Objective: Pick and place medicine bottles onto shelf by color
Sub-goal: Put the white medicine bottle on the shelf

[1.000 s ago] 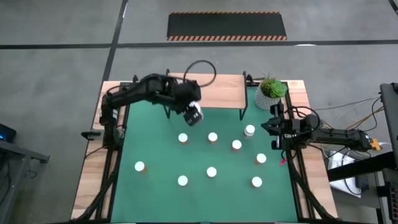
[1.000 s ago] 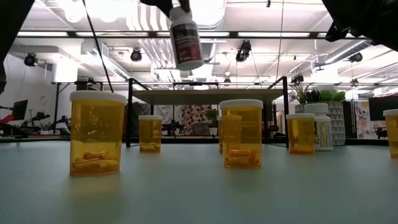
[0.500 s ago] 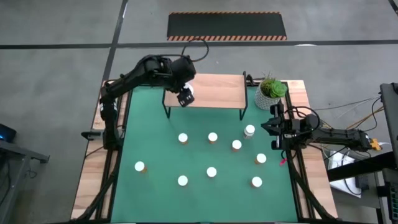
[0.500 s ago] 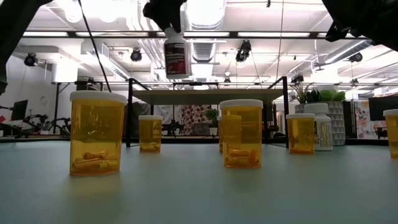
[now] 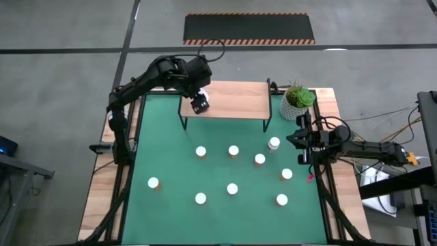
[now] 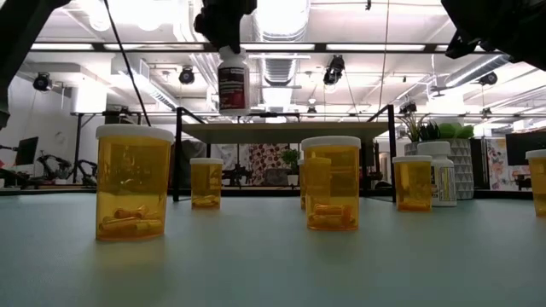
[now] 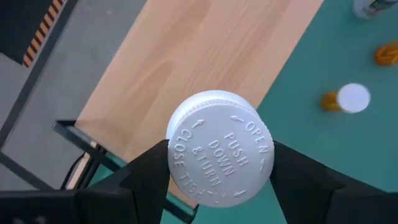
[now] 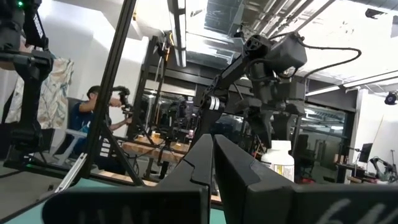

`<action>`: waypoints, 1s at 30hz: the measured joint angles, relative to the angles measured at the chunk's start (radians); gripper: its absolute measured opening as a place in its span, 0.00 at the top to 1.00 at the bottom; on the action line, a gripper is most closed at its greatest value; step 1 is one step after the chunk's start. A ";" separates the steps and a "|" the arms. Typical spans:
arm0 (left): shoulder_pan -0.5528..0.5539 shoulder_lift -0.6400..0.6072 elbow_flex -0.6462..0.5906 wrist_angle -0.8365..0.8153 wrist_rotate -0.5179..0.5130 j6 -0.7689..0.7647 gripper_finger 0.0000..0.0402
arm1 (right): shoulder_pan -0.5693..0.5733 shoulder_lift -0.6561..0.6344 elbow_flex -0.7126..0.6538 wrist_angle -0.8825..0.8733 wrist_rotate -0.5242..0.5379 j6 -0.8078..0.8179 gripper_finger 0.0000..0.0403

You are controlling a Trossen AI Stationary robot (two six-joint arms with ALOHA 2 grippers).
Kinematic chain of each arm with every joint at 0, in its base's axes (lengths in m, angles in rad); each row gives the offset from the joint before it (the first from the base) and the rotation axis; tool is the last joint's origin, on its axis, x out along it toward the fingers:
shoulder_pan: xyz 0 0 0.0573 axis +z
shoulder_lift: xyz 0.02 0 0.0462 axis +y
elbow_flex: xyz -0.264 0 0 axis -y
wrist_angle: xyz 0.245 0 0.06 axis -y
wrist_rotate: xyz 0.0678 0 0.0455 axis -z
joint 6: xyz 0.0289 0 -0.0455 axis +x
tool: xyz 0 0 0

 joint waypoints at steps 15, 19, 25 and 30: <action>0.050 -0.045 -0.107 0.001 0.002 -0.002 0.45 | 0.000 0.000 0.000 -0.001 0.000 0.000 0.98; 0.063 -0.045 -0.131 0.004 0.001 -0.002 0.45 | 0.000 0.000 0.000 -0.001 0.000 0.000 0.98; 0.064 -0.046 -0.139 0.003 -0.001 -0.004 0.45 | 0.000 0.000 0.000 -0.003 0.000 0.000 0.98; 0.065 -0.046 -0.139 0.002 0.000 -0.030 0.40 | 0.000 0.000 0.000 -0.012 0.000 -0.003 0.98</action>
